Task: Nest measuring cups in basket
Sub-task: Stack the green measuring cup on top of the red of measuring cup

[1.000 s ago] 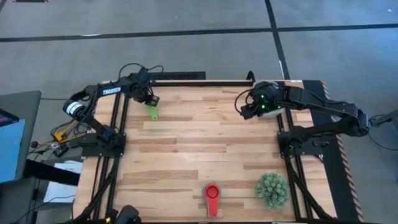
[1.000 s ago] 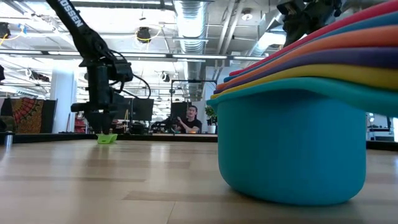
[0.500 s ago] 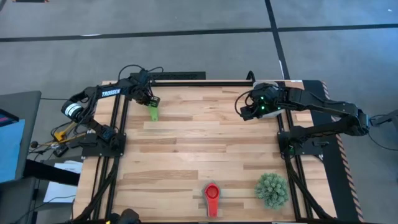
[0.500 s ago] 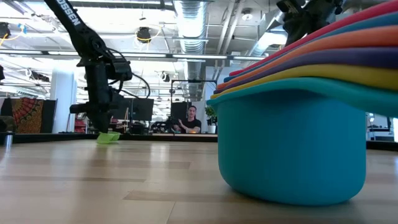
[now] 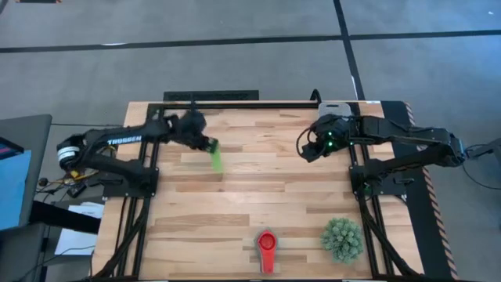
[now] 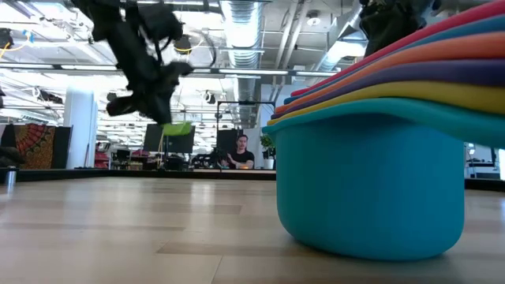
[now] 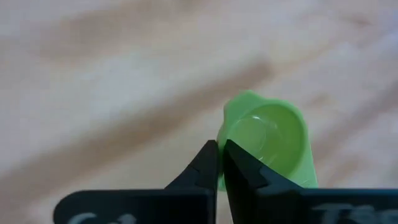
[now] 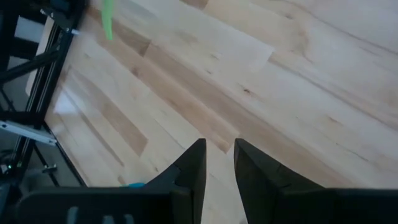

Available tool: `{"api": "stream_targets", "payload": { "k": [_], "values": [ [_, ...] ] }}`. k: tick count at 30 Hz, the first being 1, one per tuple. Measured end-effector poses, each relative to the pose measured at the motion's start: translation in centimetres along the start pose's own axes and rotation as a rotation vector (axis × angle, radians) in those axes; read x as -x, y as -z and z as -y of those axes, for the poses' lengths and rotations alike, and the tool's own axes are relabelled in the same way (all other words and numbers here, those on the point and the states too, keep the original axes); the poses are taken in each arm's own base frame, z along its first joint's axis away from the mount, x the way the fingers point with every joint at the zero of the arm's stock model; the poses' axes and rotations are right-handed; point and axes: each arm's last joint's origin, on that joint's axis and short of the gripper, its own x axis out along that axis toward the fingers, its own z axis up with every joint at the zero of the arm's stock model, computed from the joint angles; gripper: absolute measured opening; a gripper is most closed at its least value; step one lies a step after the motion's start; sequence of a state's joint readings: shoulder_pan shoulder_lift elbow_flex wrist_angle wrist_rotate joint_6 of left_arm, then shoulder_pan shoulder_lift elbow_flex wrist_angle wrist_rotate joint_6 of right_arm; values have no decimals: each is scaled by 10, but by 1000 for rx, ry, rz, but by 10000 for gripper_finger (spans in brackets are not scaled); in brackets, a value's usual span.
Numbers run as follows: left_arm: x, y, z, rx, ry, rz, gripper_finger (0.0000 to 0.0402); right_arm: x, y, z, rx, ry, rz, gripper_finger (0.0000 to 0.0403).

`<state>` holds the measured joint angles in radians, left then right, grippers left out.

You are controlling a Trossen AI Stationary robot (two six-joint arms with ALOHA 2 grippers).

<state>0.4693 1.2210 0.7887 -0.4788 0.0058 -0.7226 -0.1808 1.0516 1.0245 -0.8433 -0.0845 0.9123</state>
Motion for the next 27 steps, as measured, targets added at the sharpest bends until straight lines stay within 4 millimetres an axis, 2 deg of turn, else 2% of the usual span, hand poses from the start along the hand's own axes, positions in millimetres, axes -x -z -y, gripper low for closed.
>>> {"api": "stream_targets", "payload": {
  "k": [4,8,12,16,22,27],
  "values": [
    [7,36,45,39,109,28,1,-1,10,-7,28,-14,-26,107],
    [15,72,80,101,224,67,0,-1,24,-16,64,-26,-48,107],
    [22,102,106,160,333,111,0,0,40,-25,104,-39,-73,108],
    [23,129,126,165,364,104,0,1,55,-32,145,-50,-89,108],
    [24,153,172,81,351,70,0,5,74,-39,169,-69,-102,108],
    [17,163,212,7,321,44,0,8,89,-43,176,-78,-120,108]
  ]
}}
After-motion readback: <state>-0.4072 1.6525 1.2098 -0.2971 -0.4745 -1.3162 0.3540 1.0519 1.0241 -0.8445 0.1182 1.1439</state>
